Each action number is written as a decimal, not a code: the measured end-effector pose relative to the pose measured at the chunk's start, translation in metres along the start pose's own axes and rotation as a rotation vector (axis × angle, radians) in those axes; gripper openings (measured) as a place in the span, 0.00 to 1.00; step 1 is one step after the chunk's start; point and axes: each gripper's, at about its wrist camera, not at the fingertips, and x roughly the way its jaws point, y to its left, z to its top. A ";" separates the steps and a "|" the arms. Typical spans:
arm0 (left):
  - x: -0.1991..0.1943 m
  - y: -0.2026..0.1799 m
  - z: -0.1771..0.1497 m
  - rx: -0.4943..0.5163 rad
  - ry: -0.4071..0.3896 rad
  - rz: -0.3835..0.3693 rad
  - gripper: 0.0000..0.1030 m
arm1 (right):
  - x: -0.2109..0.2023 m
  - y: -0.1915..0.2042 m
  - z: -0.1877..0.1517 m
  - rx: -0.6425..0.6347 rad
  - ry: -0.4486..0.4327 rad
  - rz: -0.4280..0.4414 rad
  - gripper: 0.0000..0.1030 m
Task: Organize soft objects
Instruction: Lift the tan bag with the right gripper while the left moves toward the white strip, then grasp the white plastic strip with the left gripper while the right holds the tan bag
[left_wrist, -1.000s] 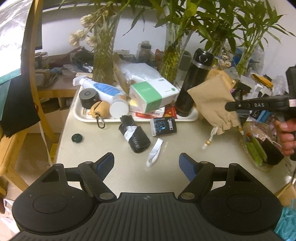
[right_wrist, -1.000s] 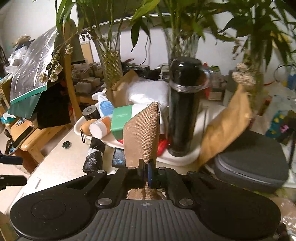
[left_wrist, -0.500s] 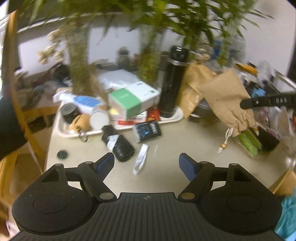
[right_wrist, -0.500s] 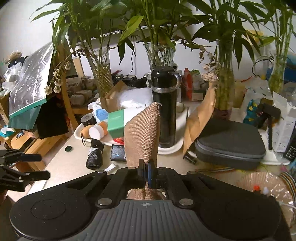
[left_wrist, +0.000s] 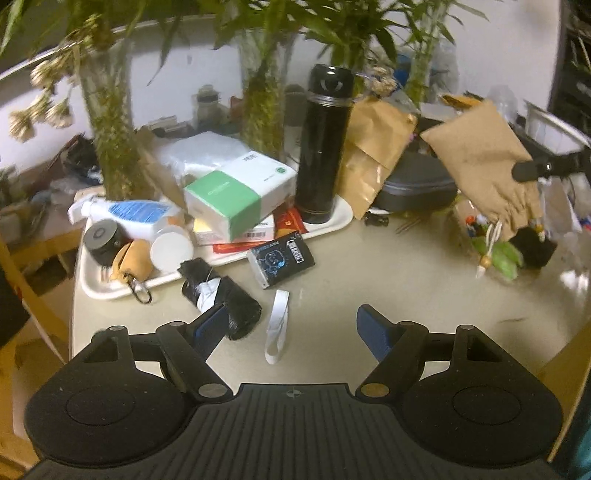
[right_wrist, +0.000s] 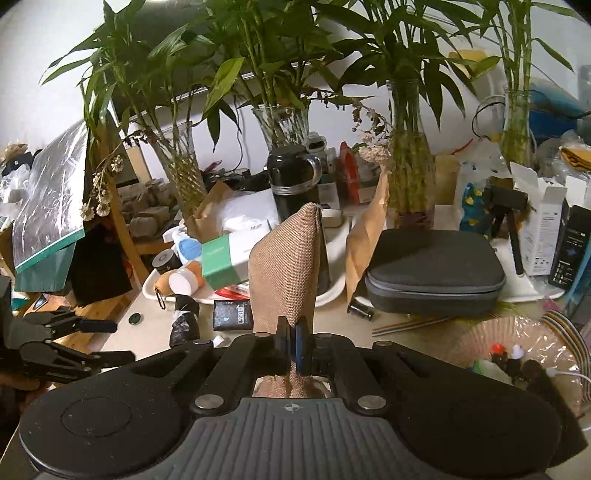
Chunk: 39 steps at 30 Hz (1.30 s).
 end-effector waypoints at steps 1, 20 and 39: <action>0.002 0.000 0.000 0.016 0.002 0.002 0.74 | 0.000 0.000 0.000 -0.005 0.001 0.000 0.05; 0.080 -0.002 -0.020 0.255 0.192 -0.030 0.43 | 0.007 0.006 0.001 -0.047 0.023 0.012 0.05; 0.111 -0.003 -0.022 0.258 0.219 -0.030 0.04 | 0.006 0.003 0.001 -0.053 0.028 0.019 0.05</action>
